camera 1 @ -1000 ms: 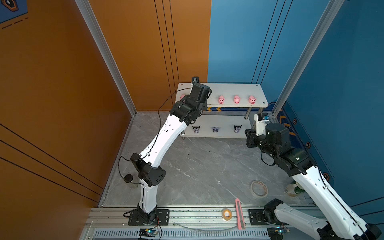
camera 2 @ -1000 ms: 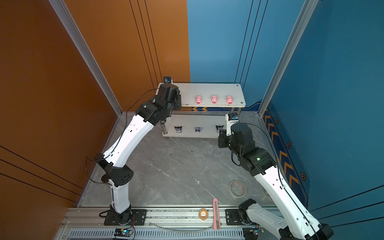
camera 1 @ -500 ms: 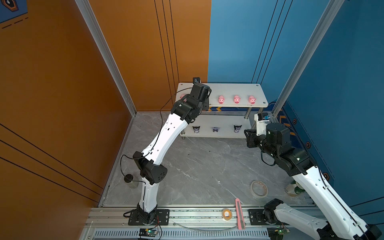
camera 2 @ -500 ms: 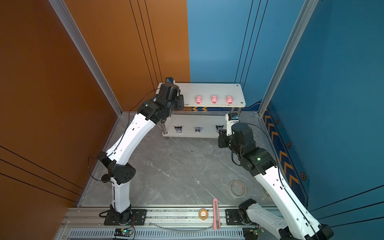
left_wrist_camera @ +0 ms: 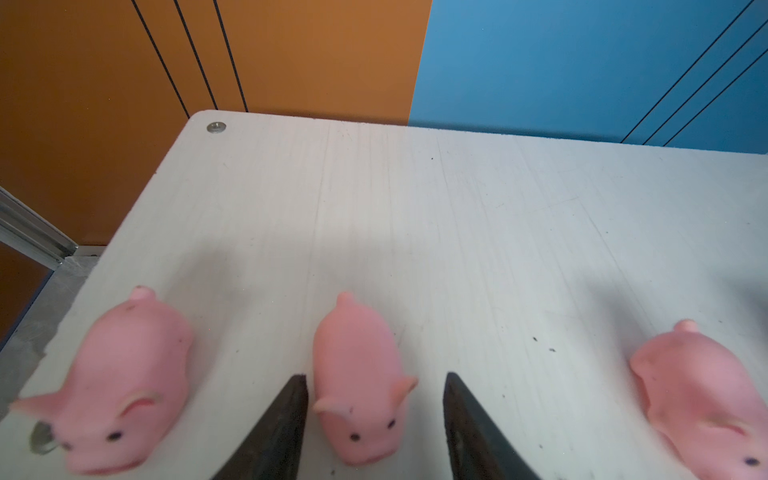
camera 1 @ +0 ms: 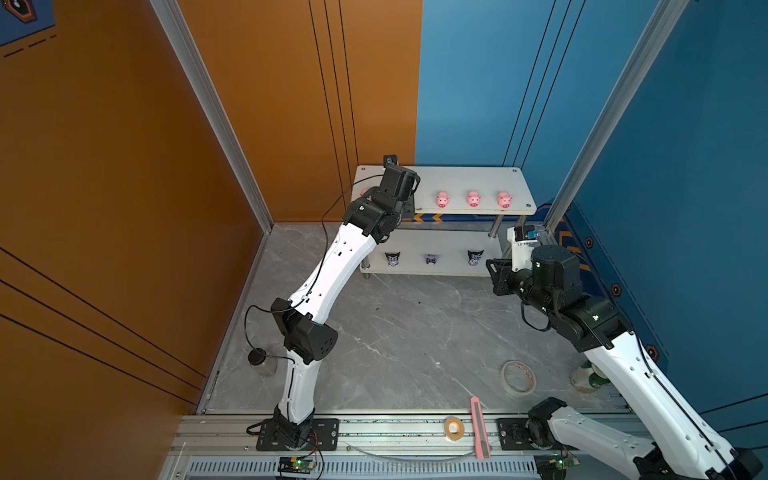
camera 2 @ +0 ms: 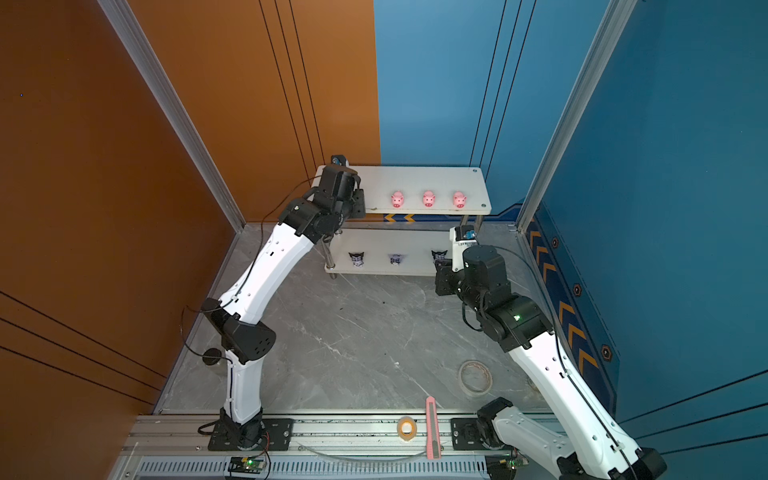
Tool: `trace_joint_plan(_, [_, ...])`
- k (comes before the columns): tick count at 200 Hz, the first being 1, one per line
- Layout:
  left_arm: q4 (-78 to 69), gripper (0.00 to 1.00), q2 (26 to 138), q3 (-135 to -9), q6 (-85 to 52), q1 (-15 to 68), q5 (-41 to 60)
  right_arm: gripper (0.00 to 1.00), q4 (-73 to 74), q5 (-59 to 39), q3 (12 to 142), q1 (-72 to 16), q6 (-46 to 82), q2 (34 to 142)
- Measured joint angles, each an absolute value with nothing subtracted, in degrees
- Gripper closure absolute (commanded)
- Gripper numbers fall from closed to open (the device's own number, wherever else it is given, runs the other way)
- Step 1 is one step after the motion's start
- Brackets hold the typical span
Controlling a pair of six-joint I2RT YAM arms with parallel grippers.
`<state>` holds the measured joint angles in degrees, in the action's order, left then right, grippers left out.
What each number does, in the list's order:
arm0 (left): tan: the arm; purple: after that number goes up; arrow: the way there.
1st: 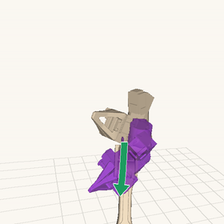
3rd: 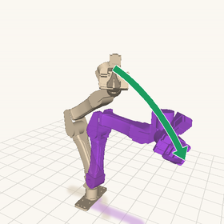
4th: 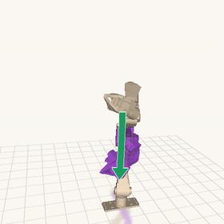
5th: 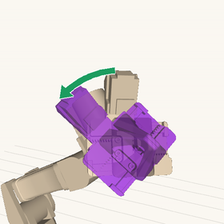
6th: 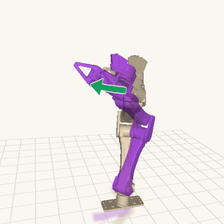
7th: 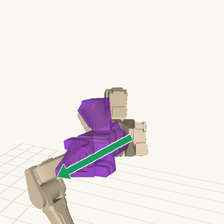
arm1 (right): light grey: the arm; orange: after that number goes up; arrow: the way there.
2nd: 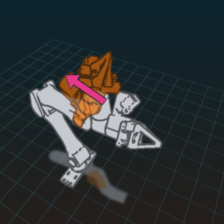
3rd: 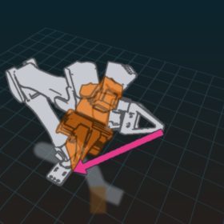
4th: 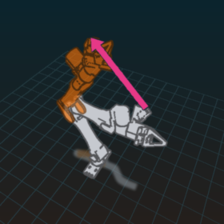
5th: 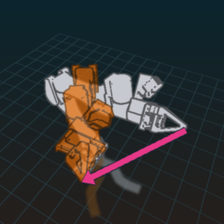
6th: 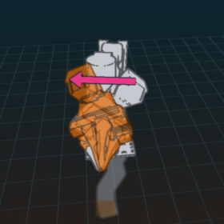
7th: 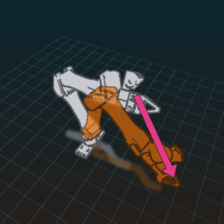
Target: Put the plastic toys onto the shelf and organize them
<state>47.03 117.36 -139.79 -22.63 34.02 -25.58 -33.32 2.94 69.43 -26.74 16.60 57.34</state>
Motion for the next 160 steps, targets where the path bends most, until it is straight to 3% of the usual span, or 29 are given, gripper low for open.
trace_joint_plan(107, [47.00, 0.63, 118.10, -140.35, -23.03, 33.36, -23.75, 0.76, -32.01, 2.52, 69.41, -26.57, 16.62, 58.22])
trace_joint_plan(160, [46.98, 0.64, 118.10, -140.35, -23.00, 33.39, -23.24, 0.75, -31.90, 2.52, 69.41, -26.55, 16.62, 58.24])
